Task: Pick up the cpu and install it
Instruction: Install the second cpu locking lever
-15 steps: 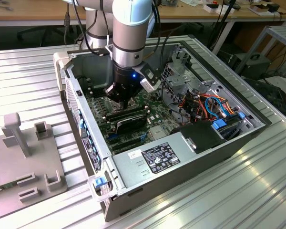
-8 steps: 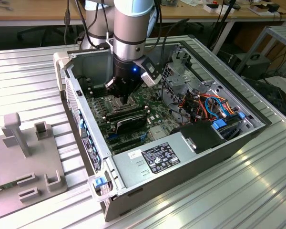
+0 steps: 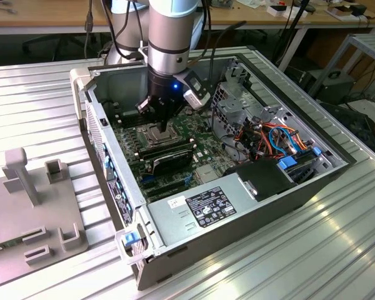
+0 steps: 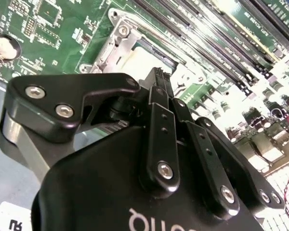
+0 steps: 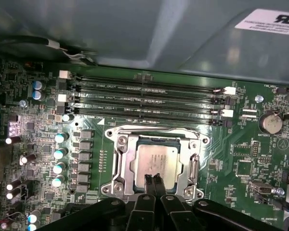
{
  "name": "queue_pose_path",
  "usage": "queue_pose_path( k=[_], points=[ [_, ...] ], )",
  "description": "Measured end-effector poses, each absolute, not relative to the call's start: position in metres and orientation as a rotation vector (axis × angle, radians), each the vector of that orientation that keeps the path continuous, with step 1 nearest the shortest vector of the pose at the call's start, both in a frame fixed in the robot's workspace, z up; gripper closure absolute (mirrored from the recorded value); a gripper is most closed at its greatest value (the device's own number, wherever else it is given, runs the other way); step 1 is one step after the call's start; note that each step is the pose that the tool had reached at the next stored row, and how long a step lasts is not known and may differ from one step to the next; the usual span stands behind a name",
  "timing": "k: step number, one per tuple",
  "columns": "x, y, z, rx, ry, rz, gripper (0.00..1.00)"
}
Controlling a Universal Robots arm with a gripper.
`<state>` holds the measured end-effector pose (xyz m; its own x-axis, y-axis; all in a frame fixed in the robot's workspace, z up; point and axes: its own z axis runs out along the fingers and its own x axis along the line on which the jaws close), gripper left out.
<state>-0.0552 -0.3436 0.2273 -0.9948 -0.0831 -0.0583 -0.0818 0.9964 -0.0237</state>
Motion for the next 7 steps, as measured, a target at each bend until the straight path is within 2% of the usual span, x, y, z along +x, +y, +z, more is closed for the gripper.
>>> queue_pose_path(
  k=[7],
  points=[
    [-0.0547,-0.3436,0.2273,-0.127,3.080,-0.032,0.89]
  ],
)
